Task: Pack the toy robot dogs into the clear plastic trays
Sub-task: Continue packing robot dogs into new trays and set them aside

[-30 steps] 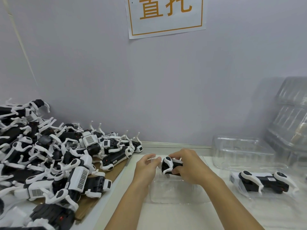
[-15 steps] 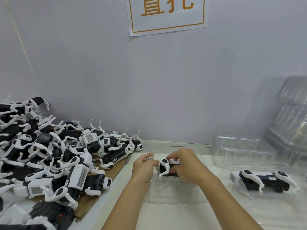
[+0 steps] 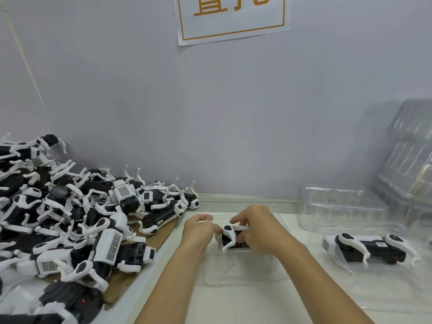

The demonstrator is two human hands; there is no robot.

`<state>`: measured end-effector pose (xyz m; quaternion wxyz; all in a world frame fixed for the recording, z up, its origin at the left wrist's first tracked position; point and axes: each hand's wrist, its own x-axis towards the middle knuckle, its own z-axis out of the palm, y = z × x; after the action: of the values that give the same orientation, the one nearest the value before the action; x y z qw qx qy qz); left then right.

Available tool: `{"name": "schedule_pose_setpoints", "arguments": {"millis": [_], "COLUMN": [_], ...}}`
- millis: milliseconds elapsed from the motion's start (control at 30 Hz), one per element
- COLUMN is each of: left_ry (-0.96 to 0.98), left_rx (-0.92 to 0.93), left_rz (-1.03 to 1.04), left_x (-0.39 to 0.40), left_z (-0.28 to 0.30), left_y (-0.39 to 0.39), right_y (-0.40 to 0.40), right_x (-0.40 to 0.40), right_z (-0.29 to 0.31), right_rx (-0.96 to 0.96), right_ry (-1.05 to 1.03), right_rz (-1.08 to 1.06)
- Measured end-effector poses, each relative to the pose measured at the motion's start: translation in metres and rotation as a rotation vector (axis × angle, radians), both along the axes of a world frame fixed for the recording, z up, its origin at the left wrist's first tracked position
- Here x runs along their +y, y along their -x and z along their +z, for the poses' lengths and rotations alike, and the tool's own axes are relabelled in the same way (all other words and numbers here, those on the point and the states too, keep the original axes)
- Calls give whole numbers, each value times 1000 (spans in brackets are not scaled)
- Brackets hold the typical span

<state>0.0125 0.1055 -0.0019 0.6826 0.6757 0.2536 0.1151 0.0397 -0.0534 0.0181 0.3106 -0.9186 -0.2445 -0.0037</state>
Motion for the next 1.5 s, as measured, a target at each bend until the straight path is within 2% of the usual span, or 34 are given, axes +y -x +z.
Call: {"name": "schedule_pose_setpoints", "arguments": {"millis": [367,667,1100,1300,1500], "left_ry": [-49,-15,2,-23,-33], "left_rx": [-3,-6,-27,-28,-26], "left_rz": [-65,-33,-39,-44,-50], "left_x": [-1,-1,-3,-2,-1], "left_z": [1,0,2,2,-1], "left_y": [3,1,4,4,4], "right_y": [0,3,-2,0,0], "right_x": [-1,-8,-40,-35,-40], "right_z": [-1,8,31,26,20], "right_rx": [-7,1,-97,-168,-152], "right_ry": [-27,-10,355,377,287], "right_rz": [5,-11,-236,-255,-279]}}
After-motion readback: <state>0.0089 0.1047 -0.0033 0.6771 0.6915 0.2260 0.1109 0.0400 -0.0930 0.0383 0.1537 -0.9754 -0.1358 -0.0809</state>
